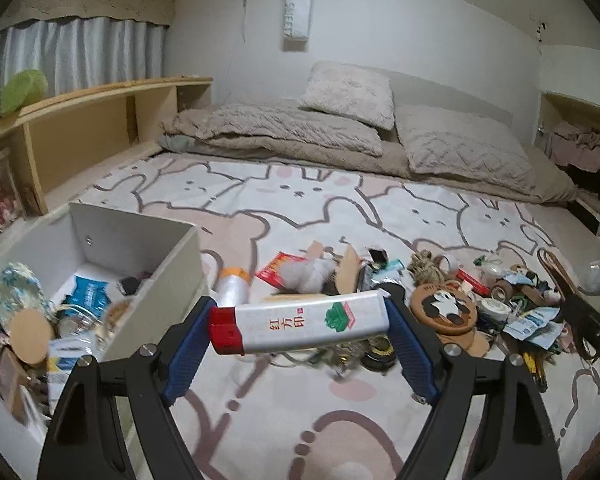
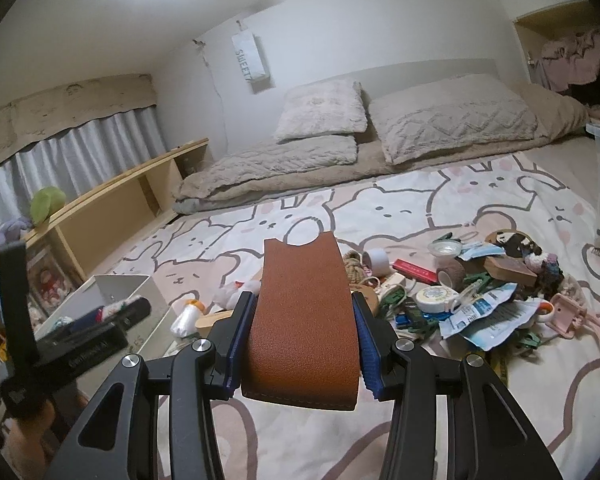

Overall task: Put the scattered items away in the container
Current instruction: 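Lift the labelled tube toward the white box with the left tool while the right tool carries the leather, then lower both tools into the white box and open the left tool to drop the tube, then open the right tool to drop the brown leather strip into the box, then raise both open tools out of the box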

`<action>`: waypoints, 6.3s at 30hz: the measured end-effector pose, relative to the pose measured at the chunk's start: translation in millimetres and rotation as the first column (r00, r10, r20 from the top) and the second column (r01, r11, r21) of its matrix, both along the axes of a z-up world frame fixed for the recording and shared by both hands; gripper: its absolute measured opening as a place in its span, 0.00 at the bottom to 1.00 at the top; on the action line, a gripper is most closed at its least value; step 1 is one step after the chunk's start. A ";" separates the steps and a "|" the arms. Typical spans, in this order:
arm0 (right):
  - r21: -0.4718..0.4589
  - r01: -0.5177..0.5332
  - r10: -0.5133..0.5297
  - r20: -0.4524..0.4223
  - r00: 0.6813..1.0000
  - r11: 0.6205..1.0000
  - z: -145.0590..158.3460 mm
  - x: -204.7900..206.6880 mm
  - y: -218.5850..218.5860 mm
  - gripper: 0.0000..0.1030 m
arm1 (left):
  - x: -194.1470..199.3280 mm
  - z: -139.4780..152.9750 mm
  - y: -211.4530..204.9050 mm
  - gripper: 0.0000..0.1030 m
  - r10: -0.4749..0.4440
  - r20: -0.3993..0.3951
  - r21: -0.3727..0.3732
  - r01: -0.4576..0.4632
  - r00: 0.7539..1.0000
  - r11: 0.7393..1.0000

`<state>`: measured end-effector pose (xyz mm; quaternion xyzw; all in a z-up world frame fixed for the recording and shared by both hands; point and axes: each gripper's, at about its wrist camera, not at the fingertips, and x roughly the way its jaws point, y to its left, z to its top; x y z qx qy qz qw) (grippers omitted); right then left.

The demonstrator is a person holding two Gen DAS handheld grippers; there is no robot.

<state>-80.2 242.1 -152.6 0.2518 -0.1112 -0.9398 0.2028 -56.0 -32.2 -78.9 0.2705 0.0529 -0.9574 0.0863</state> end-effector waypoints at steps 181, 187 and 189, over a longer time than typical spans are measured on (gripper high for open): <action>0.255 -0.493 0.505 0.019 0.863 0.832 71.6 -20.4 -188.9 1.00 | 62.4 33.7 -183.9 1.00 0.302 0.021 0.023 -0.303 0.953 0.953; 0.249 -0.419 0.430 0.011 0.903 0.873 74.8 -15.5 -146.5 1.00 | 62.7 45.8 -162.1 1.00 0.253 -0.018 0.021 -0.252 0.967 0.967; 0.263 -0.379 0.393 -0.001 0.920 0.887 75.3 -14.5 -132.6 1.00 | 61.7 48.0 -155.5 1.00 0.237 -0.022 0.016 -0.237 0.971 0.971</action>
